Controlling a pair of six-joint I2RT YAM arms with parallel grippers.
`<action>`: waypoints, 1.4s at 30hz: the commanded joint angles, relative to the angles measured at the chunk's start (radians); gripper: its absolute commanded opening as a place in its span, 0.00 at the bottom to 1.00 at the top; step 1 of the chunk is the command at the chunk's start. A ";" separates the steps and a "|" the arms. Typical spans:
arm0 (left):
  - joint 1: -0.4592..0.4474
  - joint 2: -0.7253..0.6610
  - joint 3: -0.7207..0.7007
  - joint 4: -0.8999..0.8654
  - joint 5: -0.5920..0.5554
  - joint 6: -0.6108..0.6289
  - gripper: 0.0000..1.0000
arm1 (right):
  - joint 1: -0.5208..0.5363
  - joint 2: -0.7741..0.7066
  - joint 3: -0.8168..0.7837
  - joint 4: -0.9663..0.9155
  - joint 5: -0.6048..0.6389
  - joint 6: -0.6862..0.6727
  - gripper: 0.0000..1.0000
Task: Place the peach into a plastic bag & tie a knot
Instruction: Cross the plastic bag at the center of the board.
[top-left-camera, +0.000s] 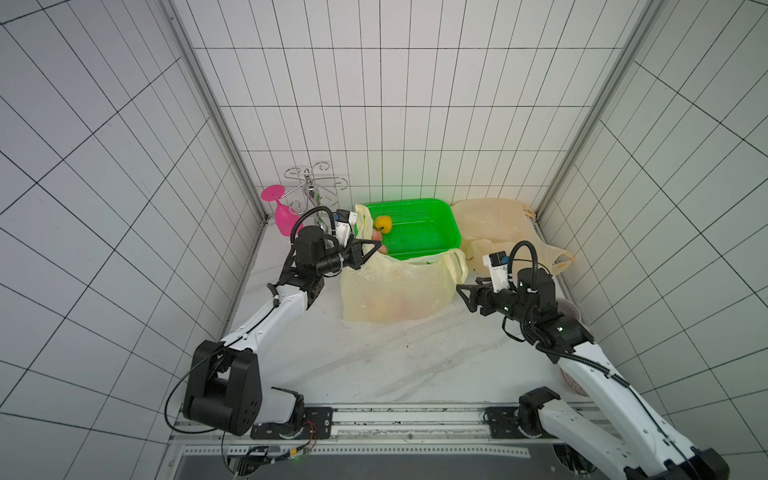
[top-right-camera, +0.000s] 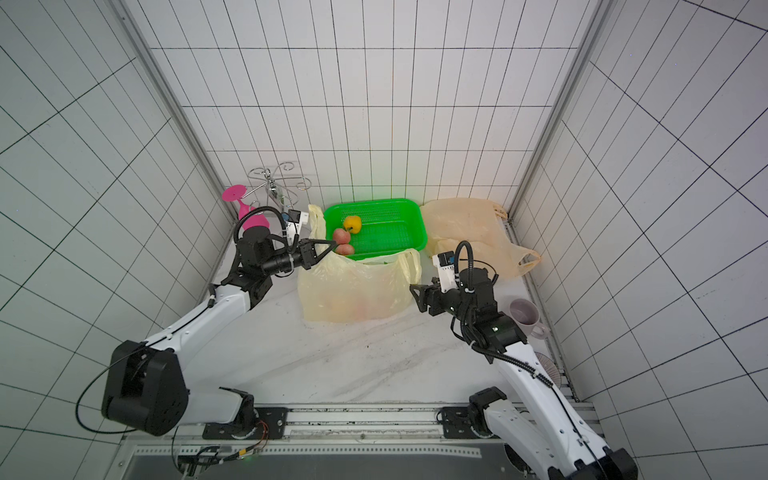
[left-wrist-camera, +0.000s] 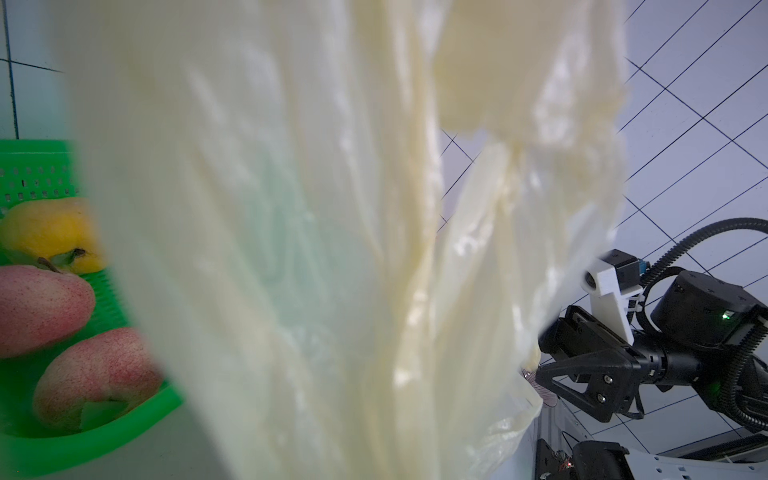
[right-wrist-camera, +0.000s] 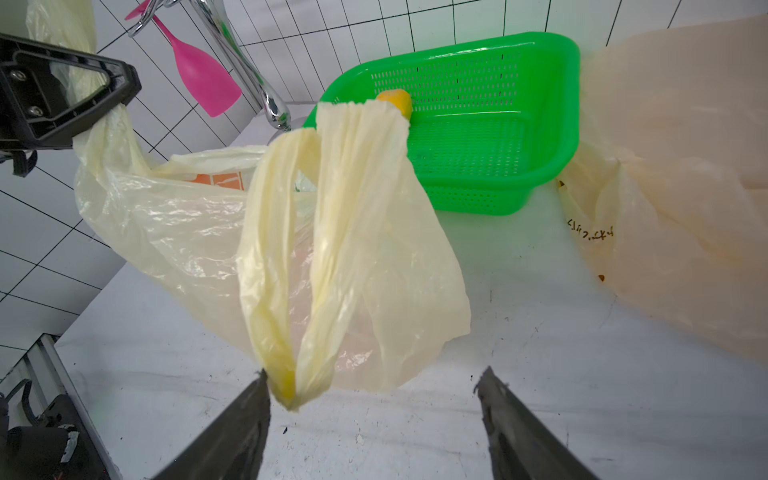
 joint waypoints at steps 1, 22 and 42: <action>0.046 0.034 0.033 -0.079 -0.060 0.014 0.00 | -0.019 -0.107 -0.101 0.274 -0.081 0.047 0.82; 0.098 0.069 0.039 -0.073 -0.011 -0.046 0.00 | -0.130 -0.002 0.040 0.093 -0.133 -0.091 0.83; 0.060 0.095 0.079 -0.100 0.026 -0.046 0.00 | -0.134 0.509 0.207 0.443 -0.501 -0.296 0.87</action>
